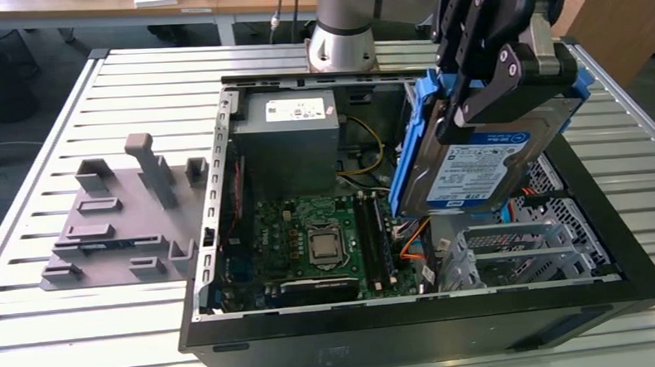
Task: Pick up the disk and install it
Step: 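Insert the disk into the insertion slot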
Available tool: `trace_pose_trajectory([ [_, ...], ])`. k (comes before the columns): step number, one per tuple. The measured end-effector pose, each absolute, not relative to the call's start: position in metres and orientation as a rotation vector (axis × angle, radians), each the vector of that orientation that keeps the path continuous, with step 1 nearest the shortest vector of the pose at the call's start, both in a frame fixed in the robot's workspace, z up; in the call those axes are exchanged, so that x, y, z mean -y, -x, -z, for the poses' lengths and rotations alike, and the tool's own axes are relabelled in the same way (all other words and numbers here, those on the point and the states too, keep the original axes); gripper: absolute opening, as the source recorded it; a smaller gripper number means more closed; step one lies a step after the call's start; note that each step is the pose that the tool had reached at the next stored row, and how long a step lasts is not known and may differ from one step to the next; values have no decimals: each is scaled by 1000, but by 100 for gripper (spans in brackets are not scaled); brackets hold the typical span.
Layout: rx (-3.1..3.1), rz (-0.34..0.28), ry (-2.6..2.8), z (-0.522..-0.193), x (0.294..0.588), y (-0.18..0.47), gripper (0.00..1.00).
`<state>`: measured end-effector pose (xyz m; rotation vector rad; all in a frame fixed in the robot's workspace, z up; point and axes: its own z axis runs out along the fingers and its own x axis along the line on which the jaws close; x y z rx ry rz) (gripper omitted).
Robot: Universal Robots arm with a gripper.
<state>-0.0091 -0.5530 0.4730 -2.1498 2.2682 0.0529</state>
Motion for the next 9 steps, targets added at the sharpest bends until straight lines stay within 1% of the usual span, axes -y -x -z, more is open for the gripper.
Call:
trace_pose_trajectory([
  [9, -2268, -53, 2150, -471, 559, 4, 37],
])
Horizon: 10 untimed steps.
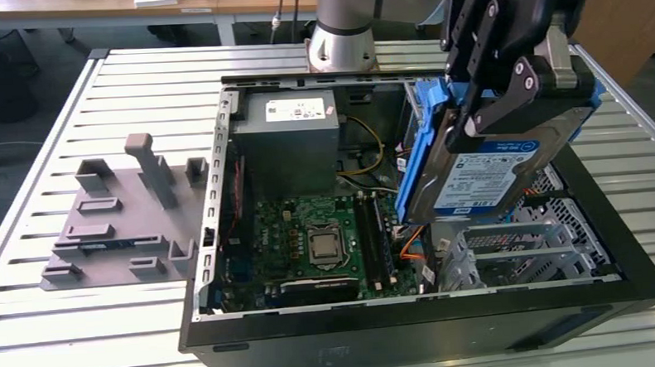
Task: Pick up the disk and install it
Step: 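Insert the disk into the insertion slot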
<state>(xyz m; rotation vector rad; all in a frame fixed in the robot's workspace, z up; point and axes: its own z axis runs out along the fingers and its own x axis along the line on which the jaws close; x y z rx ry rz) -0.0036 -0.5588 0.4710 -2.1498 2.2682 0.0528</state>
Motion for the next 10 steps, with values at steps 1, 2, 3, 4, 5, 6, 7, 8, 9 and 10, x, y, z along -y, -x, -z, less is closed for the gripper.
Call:
trace_pose_trajectory([
  [1, -2268, -53, 2150, -471, 559, 2, 37],
  [2, -2268, -53, 2150, -470, 559, 0, 37],
  [3, -2268, -53, 2150, -470, 559, -2, 37],
  [4, -2268, -53, 2150, -469, 560, -3, 37],
  [5, -2268, -53, 2150, -469, 560, -5, 37],
  [6, -2268, -53, 2150, -469, 560, -6, 37],
  [7, -2268, -53, 2150, -468, 561, -7, 37],
  [8, -2268, -53, 2150, -468, 563, -7, 37],
  [9, -2268, -53, 2150, -468, 564, -8, 37],
  [10, -2268, -53, 2150, -468, 565, -8, 37],
])
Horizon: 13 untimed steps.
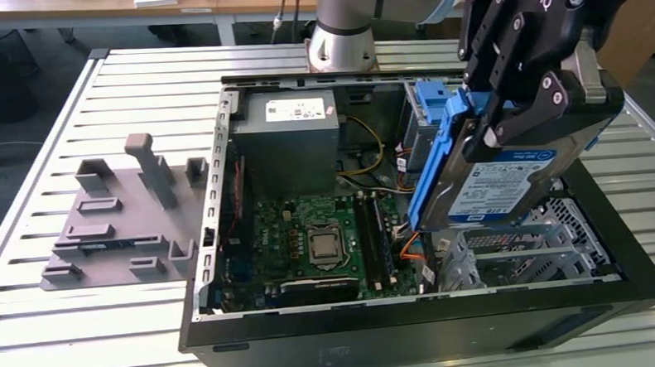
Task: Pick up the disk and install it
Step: 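Insert the disk into the insertion slot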
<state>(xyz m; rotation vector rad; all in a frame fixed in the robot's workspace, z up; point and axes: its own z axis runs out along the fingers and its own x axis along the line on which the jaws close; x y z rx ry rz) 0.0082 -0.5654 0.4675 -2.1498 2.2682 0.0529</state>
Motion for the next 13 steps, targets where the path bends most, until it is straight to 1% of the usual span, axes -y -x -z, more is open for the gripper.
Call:
trace_pose_trajectory([
  [13, -2268, -53, 2150, -463, 570, -23, 37],
])
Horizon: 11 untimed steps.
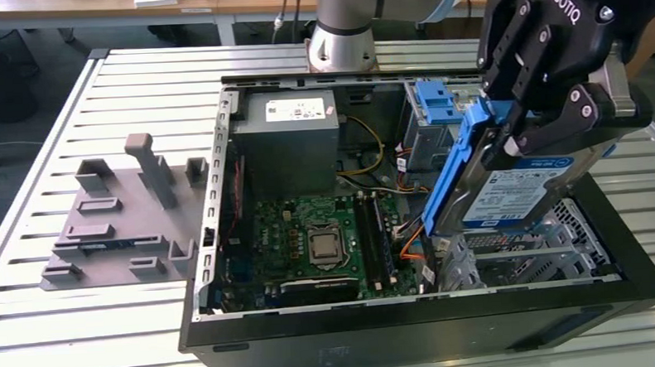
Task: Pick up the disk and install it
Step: 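Insert the disk into the insertion slot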
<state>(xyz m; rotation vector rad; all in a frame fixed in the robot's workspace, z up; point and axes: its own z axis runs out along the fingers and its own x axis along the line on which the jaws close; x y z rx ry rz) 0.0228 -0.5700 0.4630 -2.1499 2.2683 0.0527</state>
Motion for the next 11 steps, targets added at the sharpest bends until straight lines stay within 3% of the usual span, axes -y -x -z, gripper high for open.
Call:
trace_pose_trajectory([
  [11, -2268, -53, 2150, -462, 570, -27, 37],
])
